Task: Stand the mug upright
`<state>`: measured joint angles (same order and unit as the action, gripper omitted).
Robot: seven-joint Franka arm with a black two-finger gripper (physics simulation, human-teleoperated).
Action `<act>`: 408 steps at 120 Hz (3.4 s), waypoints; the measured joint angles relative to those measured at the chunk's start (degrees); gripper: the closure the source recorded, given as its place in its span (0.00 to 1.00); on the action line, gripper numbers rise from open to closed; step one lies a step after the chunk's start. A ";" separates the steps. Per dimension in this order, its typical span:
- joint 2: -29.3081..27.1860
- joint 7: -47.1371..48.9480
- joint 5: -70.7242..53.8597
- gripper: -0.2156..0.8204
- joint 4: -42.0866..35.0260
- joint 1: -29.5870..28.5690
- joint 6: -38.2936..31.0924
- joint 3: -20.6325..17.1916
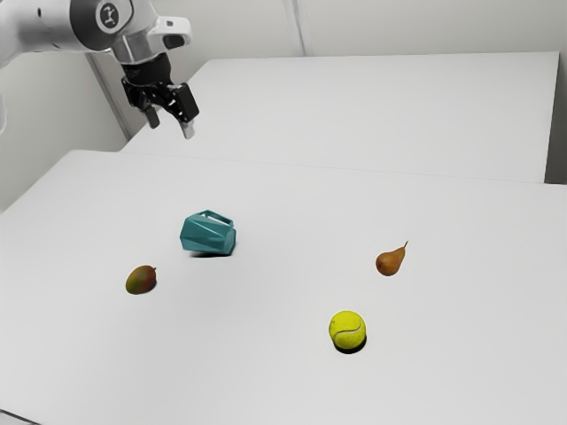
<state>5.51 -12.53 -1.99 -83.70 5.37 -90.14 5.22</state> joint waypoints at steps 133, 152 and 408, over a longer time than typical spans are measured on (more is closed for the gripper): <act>12.71 -9.72 43.57 0.21 -9.71 -6.55 -8.10 8.76; 17.01 -11.67 45.95 0.21 -6.24 -10.13 -6.48 7.22; 27.85 -24.96 49.64 0.81 -6.62 -28.28 -4.72 -7.09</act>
<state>33.36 -37.49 47.64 -90.32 -22.91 -94.86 -1.87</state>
